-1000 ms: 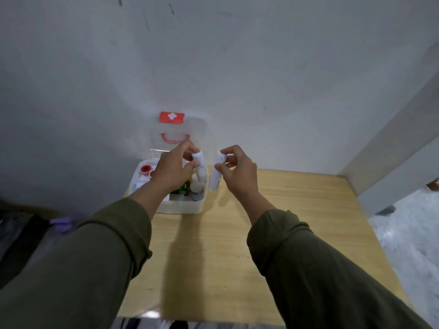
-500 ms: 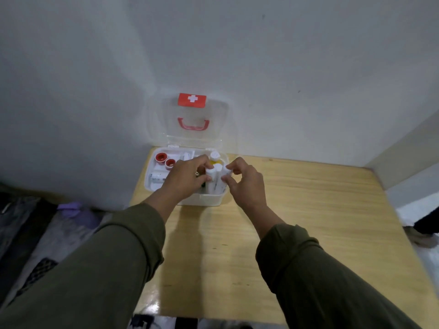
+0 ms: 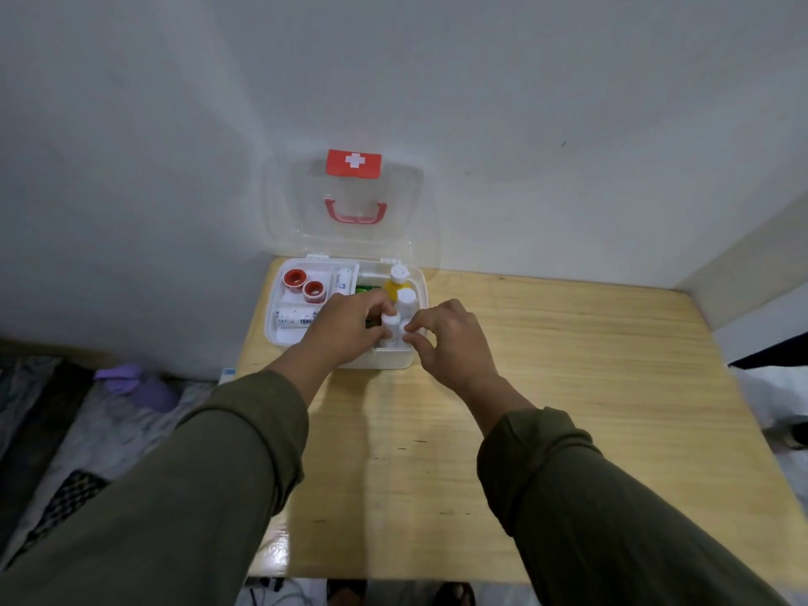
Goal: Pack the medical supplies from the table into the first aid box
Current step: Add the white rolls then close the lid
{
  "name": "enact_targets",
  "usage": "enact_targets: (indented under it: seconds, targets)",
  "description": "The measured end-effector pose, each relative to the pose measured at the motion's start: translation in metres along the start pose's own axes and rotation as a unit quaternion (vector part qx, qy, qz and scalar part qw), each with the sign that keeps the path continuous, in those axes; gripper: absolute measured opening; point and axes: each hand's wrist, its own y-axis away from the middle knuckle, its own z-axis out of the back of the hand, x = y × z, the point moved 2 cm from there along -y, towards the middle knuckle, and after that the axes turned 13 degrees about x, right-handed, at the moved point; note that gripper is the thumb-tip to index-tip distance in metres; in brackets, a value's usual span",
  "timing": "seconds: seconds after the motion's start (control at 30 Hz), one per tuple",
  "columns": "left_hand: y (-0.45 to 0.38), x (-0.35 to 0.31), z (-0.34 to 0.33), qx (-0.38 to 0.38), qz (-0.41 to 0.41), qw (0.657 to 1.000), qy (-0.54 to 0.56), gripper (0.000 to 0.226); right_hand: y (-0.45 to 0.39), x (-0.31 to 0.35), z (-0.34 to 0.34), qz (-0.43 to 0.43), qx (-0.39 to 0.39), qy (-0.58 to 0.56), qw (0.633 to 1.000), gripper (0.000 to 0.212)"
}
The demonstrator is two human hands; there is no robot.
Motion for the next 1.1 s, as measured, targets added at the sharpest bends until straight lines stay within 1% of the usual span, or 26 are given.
enact_targets:
  seconds: [0.13, 0.3, 0.37, 0.43, 0.57, 0.63, 0.7, 0.8, 0.97, 1.1]
  targets:
    - [0.002, -0.003, 0.002, 0.013, -0.019, 1.0, 0.014, 0.035, -0.001, 0.003, 0.005, 0.018, -0.022, 0.005, 1.0, 0.012]
    - [0.006, -0.008, 0.014, 0.011, -0.023, 0.999, 0.025, 0.033, -0.01, 0.012, 0.025, 0.023, -0.078, 0.0, 0.997, 0.024]
    - [0.009, -0.009, 0.03, -0.021, -0.023, 0.999, 0.008, 0.033, -0.02, 0.02, 0.036, 0.025, -0.089, 0.01, 0.996, 0.028]
    - [0.011, -0.009, 0.053, -0.078, -0.033, 0.996, -0.032, 0.036, -0.033, 0.031, 0.047, 0.027, -0.092, 0.019, 0.995, 0.034]
    - [0.012, -0.004, 0.103, -0.204, -0.029, 0.966, -0.158, 0.051, -0.062, 0.049, 0.061, 0.022, -0.09, 0.064, 0.994, 0.049]
    - [0.01, -0.002, 0.125, -0.234, -0.016, 0.955, -0.183, 0.058, -0.076, 0.057, 0.067, 0.016, -0.1, 0.082, 0.991, 0.055]
    - [0.006, 0.0, 0.142, -0.23, 0.003, 0.954, -0.19, 0.063, -0.088, 0.063, 0.072, 0.011, -0.109, 0.097, 0.989, 0.06]
    - [-0.002, 0.008, 0.154, -0.206, 0.014, 0.956, -0.208, 0.066, -0.104, 0.071, 0.075, 0.0, -0.114, 0.125, 0.986, 0.06]
    - [-0.013, 0.016, 0.158, -0.178, 0.011, 0.959, -0.22, 0.068, -0.123, 0.075, 0.076, -0.012, -0.13, 0.182, 0.975, 0.054]
    - [-0.017, 0.021, 0.158, -0.18, -0.011, 0.961, -0.208, 0.069, -0.135, 0.076, 0.075, -0.018, -0.135, 0.195, 0.971, 0.044]
